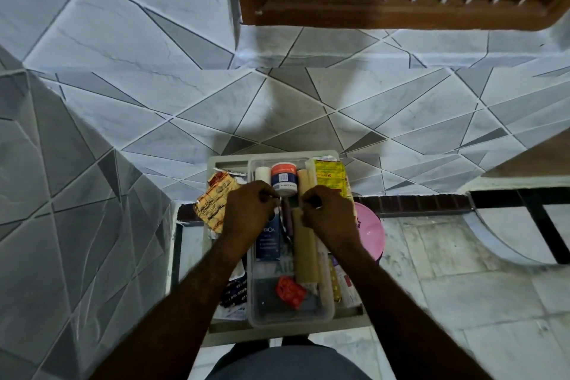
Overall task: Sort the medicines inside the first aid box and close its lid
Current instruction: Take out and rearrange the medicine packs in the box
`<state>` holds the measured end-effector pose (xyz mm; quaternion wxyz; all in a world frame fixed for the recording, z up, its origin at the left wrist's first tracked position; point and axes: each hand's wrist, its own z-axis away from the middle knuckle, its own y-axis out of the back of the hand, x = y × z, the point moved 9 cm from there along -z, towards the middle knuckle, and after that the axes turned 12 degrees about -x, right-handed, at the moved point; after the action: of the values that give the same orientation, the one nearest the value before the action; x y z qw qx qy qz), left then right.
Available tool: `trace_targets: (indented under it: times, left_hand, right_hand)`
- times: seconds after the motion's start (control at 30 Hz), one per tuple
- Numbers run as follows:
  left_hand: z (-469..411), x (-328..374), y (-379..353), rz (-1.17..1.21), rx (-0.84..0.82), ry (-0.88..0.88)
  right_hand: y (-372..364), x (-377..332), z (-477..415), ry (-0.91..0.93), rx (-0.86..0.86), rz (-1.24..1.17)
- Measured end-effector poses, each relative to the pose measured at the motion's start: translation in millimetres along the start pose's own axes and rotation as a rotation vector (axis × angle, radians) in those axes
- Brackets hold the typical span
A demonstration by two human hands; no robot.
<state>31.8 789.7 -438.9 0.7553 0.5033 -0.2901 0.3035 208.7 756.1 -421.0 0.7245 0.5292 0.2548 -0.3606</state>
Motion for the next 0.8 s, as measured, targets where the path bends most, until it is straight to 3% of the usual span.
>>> trace_targets:
  times: [0.1, 0.23, 0.3, 0.53, 0.67, 0.8]
  left_hand:
    - [12, -12, 34, 0.119, 0.134, -0.008]
    - [27, -59, 71, 0.188, 0.237, 0.112]
    - [33, -82, 75, 0.146, 0.202, 0.187]
    - [67, -137, 37, 0.017, -0.161, 0.470]
    - [75, -141, 23, -0.081, -0.161, 0.487]
    - [75, -133, 15, -0.159, -0.183, 0.484]
  right_hand:
    - [41, 33, -1, -0.100, 0.100, -0.153]
    - [72, 86, -3, -0.252, 0.146, -0.077]
    - [65, 100, 1, -0.301, 0.092, -0.083]
    - [18, 120, 14, -0.456, -0.097, -0.016]
    - [4, 112, 14, -0.422, -0.150, 0.101]
    - [3, 110, 16, -0.417, -0.099, 0.114]
